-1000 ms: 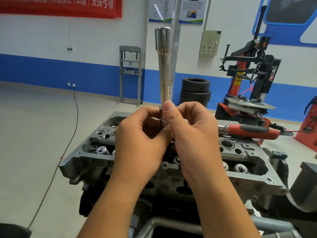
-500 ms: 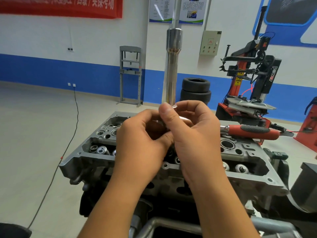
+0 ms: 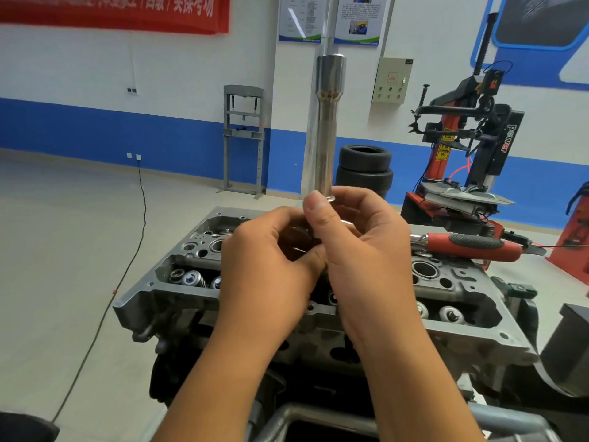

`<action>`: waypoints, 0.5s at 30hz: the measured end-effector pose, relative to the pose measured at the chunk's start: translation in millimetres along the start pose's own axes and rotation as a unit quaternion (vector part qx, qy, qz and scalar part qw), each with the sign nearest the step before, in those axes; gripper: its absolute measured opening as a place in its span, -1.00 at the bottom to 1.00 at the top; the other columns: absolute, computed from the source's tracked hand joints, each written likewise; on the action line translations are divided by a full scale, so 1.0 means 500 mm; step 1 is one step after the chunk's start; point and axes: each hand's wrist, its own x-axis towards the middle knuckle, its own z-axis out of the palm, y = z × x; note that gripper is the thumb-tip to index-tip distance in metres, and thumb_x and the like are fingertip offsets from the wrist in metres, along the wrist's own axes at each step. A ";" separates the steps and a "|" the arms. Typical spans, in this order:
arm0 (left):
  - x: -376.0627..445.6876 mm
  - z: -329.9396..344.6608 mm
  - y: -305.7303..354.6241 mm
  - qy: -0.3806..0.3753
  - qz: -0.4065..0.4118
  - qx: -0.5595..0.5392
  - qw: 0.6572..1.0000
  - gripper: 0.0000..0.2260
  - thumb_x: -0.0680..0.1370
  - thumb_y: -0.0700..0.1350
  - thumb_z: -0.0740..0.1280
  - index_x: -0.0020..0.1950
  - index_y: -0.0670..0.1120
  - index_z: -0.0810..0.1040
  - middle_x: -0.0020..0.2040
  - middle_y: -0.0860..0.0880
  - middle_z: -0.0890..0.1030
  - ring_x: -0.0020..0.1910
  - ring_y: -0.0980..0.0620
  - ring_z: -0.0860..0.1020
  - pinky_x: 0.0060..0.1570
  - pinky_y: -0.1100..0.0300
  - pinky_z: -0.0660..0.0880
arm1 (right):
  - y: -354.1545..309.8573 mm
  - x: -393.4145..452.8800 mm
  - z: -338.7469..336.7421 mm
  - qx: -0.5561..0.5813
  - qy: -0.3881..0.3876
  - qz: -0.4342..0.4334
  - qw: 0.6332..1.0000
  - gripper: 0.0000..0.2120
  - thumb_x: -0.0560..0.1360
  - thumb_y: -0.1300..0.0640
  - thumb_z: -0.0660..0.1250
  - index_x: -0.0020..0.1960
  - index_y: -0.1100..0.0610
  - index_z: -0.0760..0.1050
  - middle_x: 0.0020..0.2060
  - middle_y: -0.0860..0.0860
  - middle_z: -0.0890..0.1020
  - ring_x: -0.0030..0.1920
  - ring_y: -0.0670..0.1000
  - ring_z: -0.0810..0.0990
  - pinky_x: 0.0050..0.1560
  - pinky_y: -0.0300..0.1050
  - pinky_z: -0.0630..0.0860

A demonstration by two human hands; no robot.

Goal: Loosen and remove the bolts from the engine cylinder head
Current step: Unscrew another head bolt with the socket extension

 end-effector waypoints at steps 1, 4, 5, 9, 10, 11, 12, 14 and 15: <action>-0.001 0.000 0.001 -0.012 0.006 0.005 1.000 -0.77 0.53 -0.18 0.50 0.10 0.13 0.73 -0.11 0.18 0.75 -0.09 0.20 0.72 -0.10 0.11 0.70 | 0.001 0.000 -0.001 -0.004 -0.001 -0.003 1.000 -0.89 0.51 0.04 0.54 -0.01 0.01 0.64 -0.12 -0.01 0.74 -0.10 0.02 0.76 -0.04 0.03 0.70; -0.001 -0.006 0.007 -0.067 0.033 0.012 0.997 -0.74 0.65 -0.18 0.39 0.22 0.15 0.70 -0.02 0.23 0.75 0.01 0.23 0.71 -0.04 0.20 0.67 | 0.005 0.004 -0.001 0.000 -0.001 -0.005 1.000 -0.96 0.57 0.07 0.48 -0.02 0.01 0.63 -0.18 -0.06 0.72 -0.21 -0.10 0.71 -0.19 -0.23 0.60; 0.000 -0.009 0.008 -0.084 0.036 0.009 0.996 -0.73 0.67 -0.20 0.35 0.25 0.13 0.69 0.01 0.21 0.74 0.04 0.21 0.71 -0.01 0.18 0.67 | 0.006 0.005 0.000 0.004 -0.001 -0.003 1.000 -0.97 0.59 0.07 0.45 -0.01 0.02 0.63 -0.21 -0.09 0.71 -0.25 -0.14 0.68 -0.22 -0.26 0.57; 0.004 -0.012 0.008 -0.096 0.018 -0.011 0.995 -0.68 0.67 -0.29 0.32 0.28 0.06 0.68 0.04 0.12 0.75 0.07 0.10 0.72 0.06 0.00 0.68 | 0.008 0.006 0.001 -0.001 -0.007 -0.010 1.000 -0.90 0.65 0.09 0.37 0.02 0.08 0.64 -0.23 -0.10 0.68 -0.24 -0.16 0.64 -0.21 -0.27 0.54; 0.004 -0.010 0.007 -0.082 0.013 -0.016 0.996 -0.67 0.65 -0.30 0.34 0.28 0.06 0.68 0.03 0.12 0.76 0.07 0.12 0.72 0.07 0.00 0.68 | 0.007 0.005 0.001 -0.002 -0.010 -0.010 1.000 -0.89 0.65 0.10 0.36 0.02 0.09 0.65 -0.22 -0.09 0.69 -0.20 -0.14 0.66 -0.17 -0.23 0.57; 0.004 -0.009 0.007 -0.067 0.009 -0.020 0.997 -0.68 0.63 -0.30 0.37 0.26 0.06 0.69 0.03 0.13 0.76 0.06 0.14 0.72 0.08 0.01 0.68 | 0.005 0.004 0.001 -0.001 -0.011 -0.008 1.000 -0.89 0.65 0.09 0.37 0.02 0.10 0.65 -0.21 -0.08 0.70 -0.17 -0.10 0.69 -0.12 -0.18 0.61; 0.003 -0.008 0.005 -0.055 0.006 -0.025 0.998 -0.70 0.61 -0.29 0.41 0.24 0.05 0.70 0.01 0.13 0.76 0.05 0.16 0.72 0.08 0.02 0.68 | 0.004 0.003 0.000 0.002 -0.011 -0.005 1.000 -0.91 0.63 0.09 0.40 0.02 0.10 0.65 -0.19 -0.05 0.71 -0.14 -0.06 0.71 -0.08 -0.12 0.65; 0.003 -0.006 0.003 -0.038 -0.001 -0.037 0.999 -0.75 0.58 -0.25 0.47 0.17 0.05 0.71 -0.02 0.14 0.76 0.01 0.17 0.73 0.06 0.04 0.68 | 0.001 0.000 0.001 0.008 -0.003 0.002 1.000 -0.90 0.57 0.09 0.48 0.04 0.09 0.63 -0.12 0.01 0.72 -0.08 0.04 0.74 0.00 0.06 0.70; 0.002 -0.007 0.001 -0.032 -0.002 -0.040 0.999 -0.76 0.56 -0.23 0.50 0.14 0.05 0.71 -0.04 0.15 0.76 -0.02 0.17 0.73 0.03 0.05 0.69 | -0.001 -0.002 0.001 0.007 0.001 0.006 1.000 -0.86 0.54 0.09 0.51 0.05 0.08 0.62 -0.09 0.03 0.73 -0.06 0.07 0.75 0.03 0.15 0.70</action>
